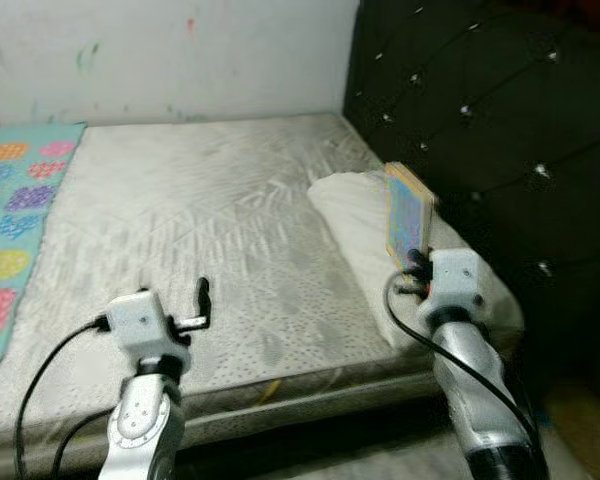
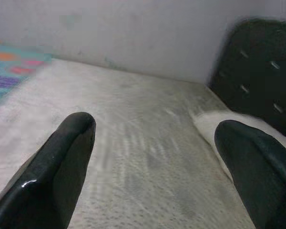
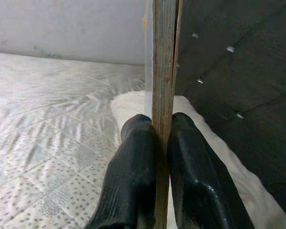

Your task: Clean up the room

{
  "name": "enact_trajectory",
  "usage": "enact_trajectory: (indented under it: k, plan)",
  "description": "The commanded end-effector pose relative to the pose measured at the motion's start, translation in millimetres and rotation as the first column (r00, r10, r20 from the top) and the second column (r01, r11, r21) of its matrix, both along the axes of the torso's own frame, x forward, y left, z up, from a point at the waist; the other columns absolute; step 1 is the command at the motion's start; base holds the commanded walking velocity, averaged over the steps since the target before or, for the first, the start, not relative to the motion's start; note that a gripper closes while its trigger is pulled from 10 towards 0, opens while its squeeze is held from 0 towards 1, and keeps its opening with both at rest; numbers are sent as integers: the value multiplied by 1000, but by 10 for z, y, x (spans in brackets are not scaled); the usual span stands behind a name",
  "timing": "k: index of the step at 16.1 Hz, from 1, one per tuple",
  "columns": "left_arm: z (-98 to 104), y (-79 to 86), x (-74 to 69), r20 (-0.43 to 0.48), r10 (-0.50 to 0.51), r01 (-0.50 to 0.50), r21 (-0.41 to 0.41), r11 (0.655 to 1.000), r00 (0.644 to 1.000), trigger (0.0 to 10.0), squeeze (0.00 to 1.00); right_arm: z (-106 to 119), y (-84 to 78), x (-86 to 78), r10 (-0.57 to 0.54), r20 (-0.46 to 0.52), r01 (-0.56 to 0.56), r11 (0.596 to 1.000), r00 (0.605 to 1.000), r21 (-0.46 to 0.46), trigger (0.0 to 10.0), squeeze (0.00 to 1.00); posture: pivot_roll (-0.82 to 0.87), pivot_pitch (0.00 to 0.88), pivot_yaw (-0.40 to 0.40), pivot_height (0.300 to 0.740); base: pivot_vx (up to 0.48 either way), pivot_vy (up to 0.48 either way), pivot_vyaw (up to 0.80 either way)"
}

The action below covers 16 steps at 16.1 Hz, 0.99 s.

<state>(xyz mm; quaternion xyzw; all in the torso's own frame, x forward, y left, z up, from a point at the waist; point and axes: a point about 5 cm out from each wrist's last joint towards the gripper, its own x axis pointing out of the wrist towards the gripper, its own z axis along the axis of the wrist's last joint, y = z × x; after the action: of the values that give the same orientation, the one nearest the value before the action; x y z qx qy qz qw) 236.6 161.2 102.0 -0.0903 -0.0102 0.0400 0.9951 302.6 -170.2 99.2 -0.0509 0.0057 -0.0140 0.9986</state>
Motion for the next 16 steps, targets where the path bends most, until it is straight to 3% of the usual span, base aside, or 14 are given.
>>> enact_trajectory:
  k: [1, 5, 12, 16]
  plan:
    - [-37, 16, -26, -18, 1, -1, 2, 1000, 1000, 10000, 0, 131, 55, 43, 22, 55, -22, 1000, 998, 0, 10000, 0, 21, 0, -6, 740, 405, 0, 0]
    - [-41, 27, -26, -18, 20, -20, -6, 1000, 1000, 10000, 0, 126, 44, 43, 21, 53, -21, 1000, 998, -5, 10000, 0, 19, 0, -8, 740, 435, 0, 0]
    - [-71, 40, -17, -39, 58, -58, -16, 998, 998, 10000, 0, 138, 66, 52, 34, 54, -34, 999, 998, 1, 10000, 0, 20, 0, -10, 740, 0, 0, 0]
    - [-49, 12, -1, -22, 19, -20, -2, 1000, 1000, 10000, 0, 136, 85, 50, 43, 52, -43, 999, 998, 3, 10000, 0, 21, 0, -7, 740, 0, 0, 0]
